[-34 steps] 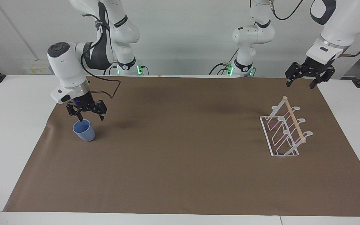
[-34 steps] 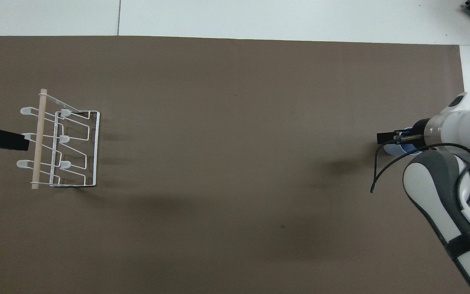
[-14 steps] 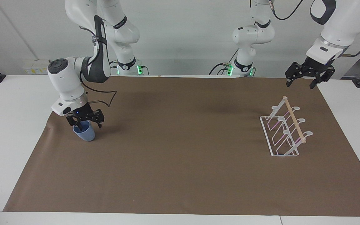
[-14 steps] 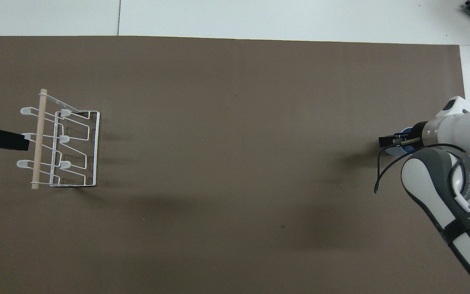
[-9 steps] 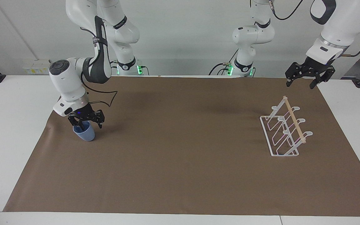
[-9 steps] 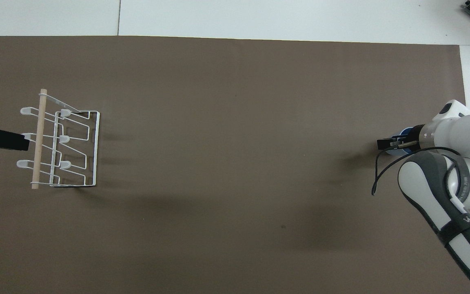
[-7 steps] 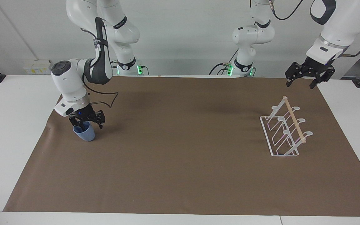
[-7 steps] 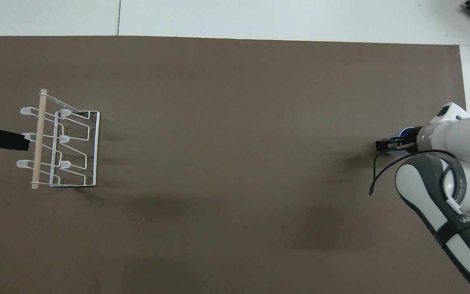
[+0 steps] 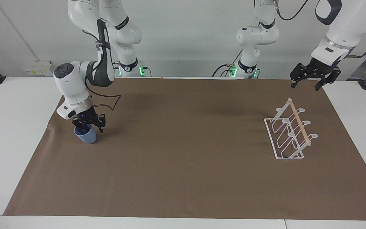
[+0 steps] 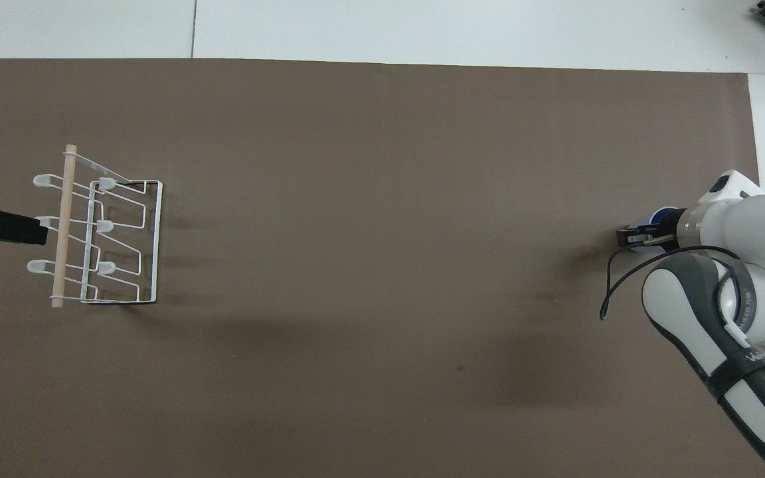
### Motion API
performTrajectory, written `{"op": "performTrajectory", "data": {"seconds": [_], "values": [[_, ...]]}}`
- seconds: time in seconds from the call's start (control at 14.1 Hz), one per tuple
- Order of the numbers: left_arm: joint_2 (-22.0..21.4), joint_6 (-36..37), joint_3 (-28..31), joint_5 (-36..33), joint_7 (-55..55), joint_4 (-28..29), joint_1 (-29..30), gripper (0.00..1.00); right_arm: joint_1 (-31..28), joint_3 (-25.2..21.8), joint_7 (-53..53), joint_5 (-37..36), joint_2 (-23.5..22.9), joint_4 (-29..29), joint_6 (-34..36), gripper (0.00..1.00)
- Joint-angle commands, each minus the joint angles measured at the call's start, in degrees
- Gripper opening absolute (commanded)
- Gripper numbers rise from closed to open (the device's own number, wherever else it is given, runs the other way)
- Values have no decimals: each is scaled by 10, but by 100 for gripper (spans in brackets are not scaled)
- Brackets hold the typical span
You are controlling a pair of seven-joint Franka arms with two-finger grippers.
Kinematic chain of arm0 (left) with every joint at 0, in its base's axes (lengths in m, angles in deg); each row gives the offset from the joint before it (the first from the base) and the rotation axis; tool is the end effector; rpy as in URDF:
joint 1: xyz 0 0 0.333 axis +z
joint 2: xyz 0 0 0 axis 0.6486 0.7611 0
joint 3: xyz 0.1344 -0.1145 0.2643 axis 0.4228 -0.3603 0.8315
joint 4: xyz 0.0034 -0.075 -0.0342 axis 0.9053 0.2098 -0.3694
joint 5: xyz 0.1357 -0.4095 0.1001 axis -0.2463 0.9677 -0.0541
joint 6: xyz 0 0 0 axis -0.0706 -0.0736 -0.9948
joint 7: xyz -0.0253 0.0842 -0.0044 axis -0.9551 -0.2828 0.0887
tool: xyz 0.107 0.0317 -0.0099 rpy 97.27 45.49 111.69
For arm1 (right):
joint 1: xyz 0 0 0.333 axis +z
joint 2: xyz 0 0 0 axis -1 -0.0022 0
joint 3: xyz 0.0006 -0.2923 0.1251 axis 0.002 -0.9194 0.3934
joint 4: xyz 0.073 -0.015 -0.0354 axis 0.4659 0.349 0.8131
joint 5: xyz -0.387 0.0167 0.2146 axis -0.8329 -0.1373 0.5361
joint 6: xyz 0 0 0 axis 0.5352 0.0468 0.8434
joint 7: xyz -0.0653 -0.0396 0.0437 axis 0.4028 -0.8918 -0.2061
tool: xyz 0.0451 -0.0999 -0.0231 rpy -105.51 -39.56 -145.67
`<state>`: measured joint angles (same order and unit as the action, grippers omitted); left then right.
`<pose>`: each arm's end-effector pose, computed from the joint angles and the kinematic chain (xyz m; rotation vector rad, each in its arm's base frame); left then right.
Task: Hang cup on cup holder
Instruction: 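Lift the cup with the right gripper while the left gripper rises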
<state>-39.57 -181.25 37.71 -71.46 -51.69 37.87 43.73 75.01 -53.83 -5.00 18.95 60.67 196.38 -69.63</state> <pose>0.5787 -0.0121 0.6136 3.1084 -0.2566 0.0440 0.5940 -0.0679 0.3125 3.1240 0.2120 0.2412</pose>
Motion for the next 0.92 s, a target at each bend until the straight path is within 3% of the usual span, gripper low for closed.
{"op": "performTrajectory", "data": {"seconds": [0.0, 0.14, 0.71, 0.85], "values": [[-16, -22, 3, 6, 6, 17, -5, 100, -11, 4, -12, 4, -1, 5, -11, 13], [-16, -25, 3, 6, 7, 18, -5, 100, -11, 4, -9, 4, -1, 4, -10, 0], [-12, -25, -7, 8, 152, 8, -16, 100, -11, 4, -8, 4, -1, -1, 13, 0], [-13, -25, -7, 36, 182, 9, -17, 100, -12, 4, -7, 4, -3, -18, 35, 0]]}}
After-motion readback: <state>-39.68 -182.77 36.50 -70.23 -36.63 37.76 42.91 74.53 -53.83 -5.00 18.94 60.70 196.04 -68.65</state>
